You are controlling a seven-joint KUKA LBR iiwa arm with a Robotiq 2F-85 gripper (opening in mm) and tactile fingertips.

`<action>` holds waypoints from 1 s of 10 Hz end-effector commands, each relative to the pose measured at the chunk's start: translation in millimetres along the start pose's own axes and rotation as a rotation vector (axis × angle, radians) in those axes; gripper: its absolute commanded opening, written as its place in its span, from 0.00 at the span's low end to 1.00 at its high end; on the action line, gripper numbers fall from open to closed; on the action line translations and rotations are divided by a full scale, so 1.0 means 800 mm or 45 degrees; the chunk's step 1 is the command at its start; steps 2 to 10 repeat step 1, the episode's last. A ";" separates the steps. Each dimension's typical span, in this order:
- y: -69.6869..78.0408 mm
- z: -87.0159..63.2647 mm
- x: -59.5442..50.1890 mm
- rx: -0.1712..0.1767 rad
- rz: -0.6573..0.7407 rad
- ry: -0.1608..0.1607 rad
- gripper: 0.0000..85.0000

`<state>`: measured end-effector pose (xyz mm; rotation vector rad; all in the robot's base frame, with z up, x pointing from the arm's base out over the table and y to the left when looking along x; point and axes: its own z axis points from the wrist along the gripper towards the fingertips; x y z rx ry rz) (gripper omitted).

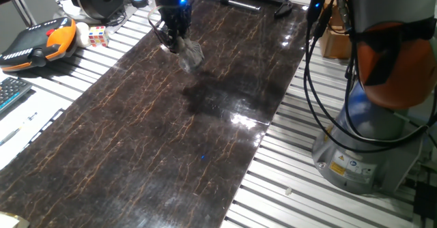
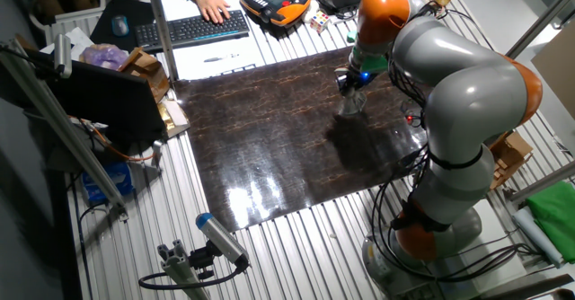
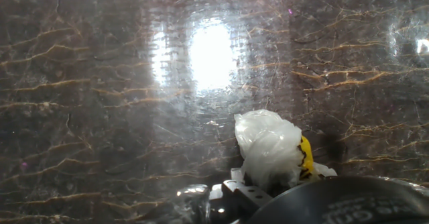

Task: Pick up a bag of things

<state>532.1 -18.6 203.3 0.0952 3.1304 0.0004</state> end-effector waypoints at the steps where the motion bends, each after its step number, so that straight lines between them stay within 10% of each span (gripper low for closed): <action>1: 0.000 0.000 0.000 0.004 0.000 0.000 0.01; 10: 0.000 0.000 0.000 0.004 0.000 0.000 0.01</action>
